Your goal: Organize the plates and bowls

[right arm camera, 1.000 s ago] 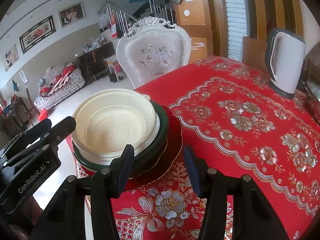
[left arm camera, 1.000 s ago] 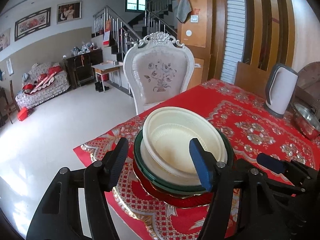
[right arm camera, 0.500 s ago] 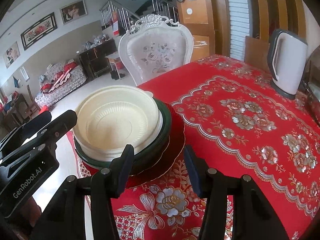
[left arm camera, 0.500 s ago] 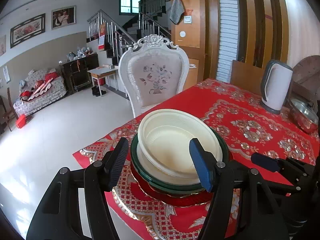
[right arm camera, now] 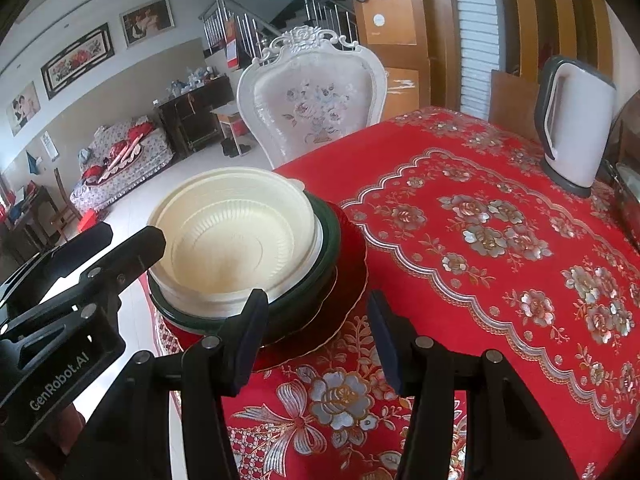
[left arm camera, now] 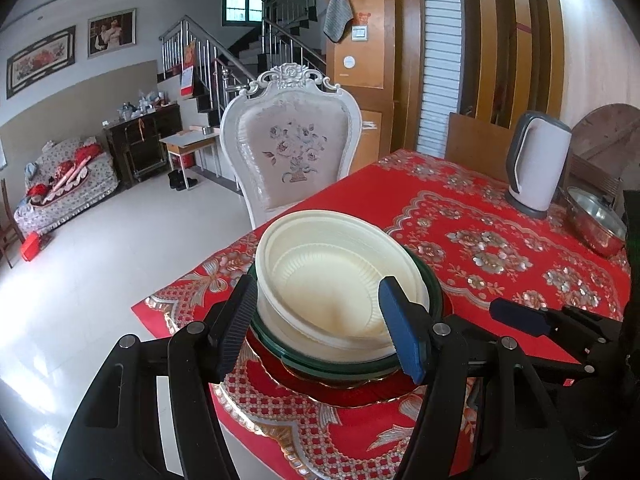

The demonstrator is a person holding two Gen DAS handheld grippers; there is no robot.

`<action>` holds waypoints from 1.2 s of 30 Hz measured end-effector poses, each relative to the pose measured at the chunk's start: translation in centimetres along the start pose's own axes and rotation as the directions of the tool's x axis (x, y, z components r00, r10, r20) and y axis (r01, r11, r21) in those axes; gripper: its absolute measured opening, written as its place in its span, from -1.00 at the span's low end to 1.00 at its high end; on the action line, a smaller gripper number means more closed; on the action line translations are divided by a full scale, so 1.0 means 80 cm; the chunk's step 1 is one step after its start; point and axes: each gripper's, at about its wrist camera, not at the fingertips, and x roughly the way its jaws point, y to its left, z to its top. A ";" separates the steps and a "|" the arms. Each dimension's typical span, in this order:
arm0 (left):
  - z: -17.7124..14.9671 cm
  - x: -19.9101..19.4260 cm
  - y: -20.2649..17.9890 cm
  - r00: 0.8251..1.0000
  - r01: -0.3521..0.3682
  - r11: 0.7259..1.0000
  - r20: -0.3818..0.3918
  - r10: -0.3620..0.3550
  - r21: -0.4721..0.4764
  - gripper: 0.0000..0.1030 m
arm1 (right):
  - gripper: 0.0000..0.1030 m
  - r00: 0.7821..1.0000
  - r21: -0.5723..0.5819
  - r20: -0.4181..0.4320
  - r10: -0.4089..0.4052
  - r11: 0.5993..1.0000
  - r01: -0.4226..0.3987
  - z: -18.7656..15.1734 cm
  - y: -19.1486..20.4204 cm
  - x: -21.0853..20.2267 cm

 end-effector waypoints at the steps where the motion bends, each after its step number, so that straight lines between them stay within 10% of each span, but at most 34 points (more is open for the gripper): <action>1: 0.000 -0.001 0.001 1.000 0.001 1.000 -0.001 -0.001 0.000 0.24 | 0.01 1.000 -0.001 -0.001 -0.001 1.000 0.001 0.000 0.001 0.000; 36: -0.001 -0.004 -0.005 0.997 0.071 0.997 -0.016 -0.071 0.026 0.24 | 0.01 1.000 0.017 -0.001 -0.004 1.000 0.004 -0.005 -0.005 -0.007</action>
